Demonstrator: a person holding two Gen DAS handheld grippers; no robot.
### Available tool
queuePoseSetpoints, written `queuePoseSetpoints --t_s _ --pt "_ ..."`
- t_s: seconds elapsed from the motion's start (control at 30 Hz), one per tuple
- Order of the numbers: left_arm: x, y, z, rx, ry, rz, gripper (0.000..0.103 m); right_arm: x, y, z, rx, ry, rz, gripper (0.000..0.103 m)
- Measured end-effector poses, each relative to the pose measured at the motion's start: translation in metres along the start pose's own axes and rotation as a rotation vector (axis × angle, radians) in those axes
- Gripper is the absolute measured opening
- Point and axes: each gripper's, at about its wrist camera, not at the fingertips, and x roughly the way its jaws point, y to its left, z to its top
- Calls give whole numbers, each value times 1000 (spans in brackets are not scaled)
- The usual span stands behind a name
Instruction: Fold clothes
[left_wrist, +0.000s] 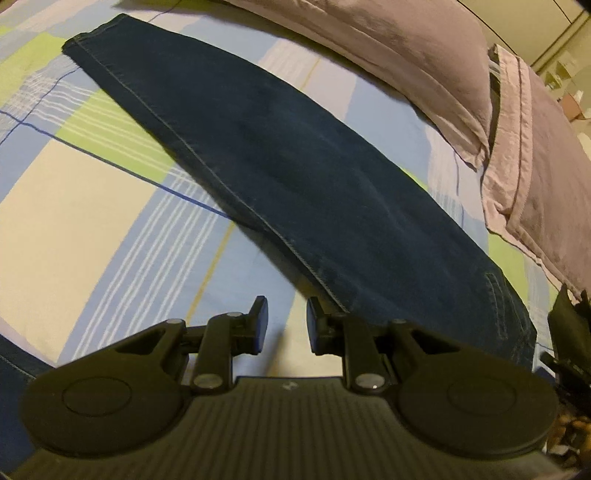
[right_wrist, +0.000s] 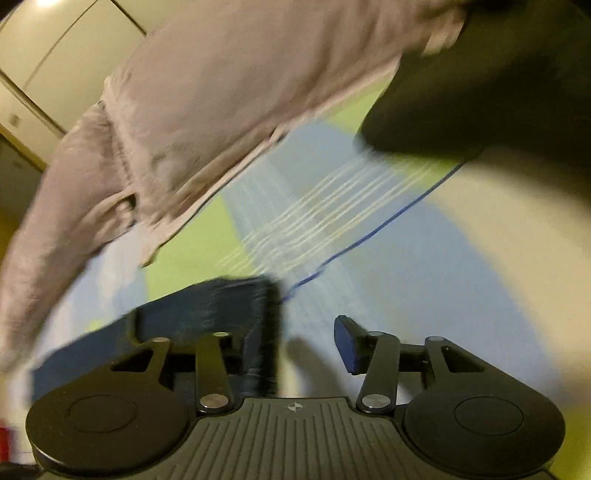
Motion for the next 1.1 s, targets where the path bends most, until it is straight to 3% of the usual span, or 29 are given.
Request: queuePoseSetpoints --t_s 0.07,0.13,0.23,0.3,0.37,0.4,0.5,0.63,0.7,0.77,0.9,1.0,1.07,1.1 --pt "0 -4 -6 16 7 -17 17 -33 10 -11 -49 -39 -35 47" --pt "1 -10 -14 37 19 -38 17 -49 26 -31 -96 0 37 24" --pt "4 -20 -30 100 56 -81 17 -57 56 -69 -229 75 100 24" --pt "3 -21 -37 164 64 -69 17 -37 65 -96 -357 139 -2 24" --pt "-5 -15 -40 216 47 -38 17 -34 59 -108 -377 109 -23 24" --pt "-10 -9 -40 227 35 -28 17 -38 60 -106 -356 100 -89 24" --pt "-32 19 -39 253 8 19 16 -63 62 -104 -337 50 -240 24" --pt "-58 58 -50 324 -1 47 16 -105 83 -139 -317 30 -152 24" --pt "-69 82 -59 348 0 67 16 -105 94 -168 -353 66 -184 24" --pt "-80 114 -65 358 -3 136 17 -103 89 -201 -367 109 -276 24" --pt "-114 189 -67 254 -36 216 16 -136 97 -230 -291 68 -381 24" --pt "-127 237 -69 204 -28 307 16 -161 117 -250 -290 0 -343 24" --pt "-126 263 -71 166 16 379 18 -155 124 -273 -302 60 -305 27" --pt "-133 269 -69 151 18 372 18 -143 123 -286 -322 154 -338 29"
